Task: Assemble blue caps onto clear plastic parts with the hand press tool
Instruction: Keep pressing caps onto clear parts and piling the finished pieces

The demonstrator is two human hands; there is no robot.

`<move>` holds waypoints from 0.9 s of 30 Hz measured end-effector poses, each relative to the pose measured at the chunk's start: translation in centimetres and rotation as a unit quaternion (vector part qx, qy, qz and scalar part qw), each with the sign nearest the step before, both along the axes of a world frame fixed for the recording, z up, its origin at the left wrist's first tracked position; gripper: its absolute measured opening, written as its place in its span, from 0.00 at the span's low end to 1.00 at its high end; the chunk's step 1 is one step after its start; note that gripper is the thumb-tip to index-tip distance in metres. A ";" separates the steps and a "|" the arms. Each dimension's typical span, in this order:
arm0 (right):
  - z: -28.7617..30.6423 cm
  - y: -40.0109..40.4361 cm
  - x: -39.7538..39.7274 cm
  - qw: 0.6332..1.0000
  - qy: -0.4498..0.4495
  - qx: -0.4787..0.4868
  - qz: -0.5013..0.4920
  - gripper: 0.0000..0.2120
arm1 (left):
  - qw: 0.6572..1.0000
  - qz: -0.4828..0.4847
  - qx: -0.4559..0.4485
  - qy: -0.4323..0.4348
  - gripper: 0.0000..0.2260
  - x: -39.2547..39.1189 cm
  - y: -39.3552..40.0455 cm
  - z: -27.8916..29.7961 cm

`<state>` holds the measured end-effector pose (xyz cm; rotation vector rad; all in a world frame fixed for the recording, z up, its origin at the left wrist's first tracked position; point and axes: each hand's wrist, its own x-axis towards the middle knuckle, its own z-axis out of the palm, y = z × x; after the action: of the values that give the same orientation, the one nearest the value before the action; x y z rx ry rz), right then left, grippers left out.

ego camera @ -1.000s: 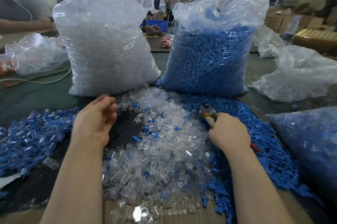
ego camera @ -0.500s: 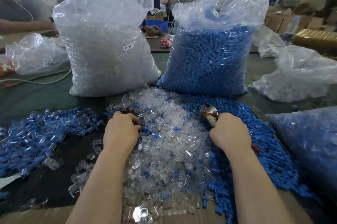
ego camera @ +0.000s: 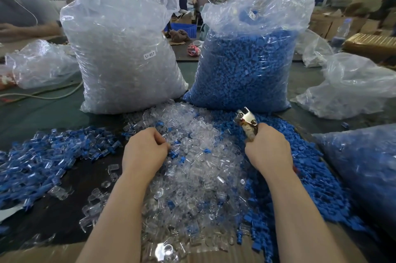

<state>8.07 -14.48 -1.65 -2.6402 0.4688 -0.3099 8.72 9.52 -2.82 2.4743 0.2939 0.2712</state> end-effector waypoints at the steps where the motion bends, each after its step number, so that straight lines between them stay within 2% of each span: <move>1: 0.1 0.0 0.1 1.000 -0.012 0.018 0.010 0.08 | 0.999 0.000 -0.030 -0.014 0.06 0.0 -0.1 0.2; 3: 0.3 0.1 0.3 0.995 -0.038 0.085 0.032 0.07 | 0.993 -0.001 -0.115 -0.038 0.05 -0.2 -0.3 1.0; 6: 0.9 0.4 0.2 0.972 -0.093 0.205 0.070 0.04 | 0.963 -0.021 -0.266 -0.046 0.03 -0.5 -1.3 2.5; 9: 1.5 0.7 -0.2 0.950 -0.121 0.268 0.107 0.08 | 0.917 -0.045 -0.394 -0.046 0.04 -0.9 -3.1 3.8; 11: 1.8 0.9 -0.3 0.940 -0.134 0.287 0.125 0.09 | 0.895 -0.060 -0.439 -0.052 0.04 -1.3 -4.4 4.3; 14: 2.1 1.2 -0.6 0.926 -0.164 0.307 0.147 0.07 | 0.880 -0.071 -0.466 -0.053 0.04 -1.6 -5.6 4.4; 20: 2.8 2.3 -1.1 0.863 -0.223 0.399 0.213 0.10 | 0.872 -0.084 -0.480 -0.051 0.05 -1.9 -6.6 4.6; 24: 2.9 2.7 -1.2 0.866 -0.215 0.385 0.234 0.11 | 0.869 -0.085 -0.484 -0.057 0.04 -2.1 -6.8 4.7; 27: 2.7 2.8 -1.2 0.880 -0.196 0.360 0.240 0.11 | 0.892 -0.083 -0.436 -0.086 0.04 -2.0 -6.8 4.6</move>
<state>6.92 -11.66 1.08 -1.8087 -0.1910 -0.4001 6.69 2.69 1.74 1.5581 0.0869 0.2172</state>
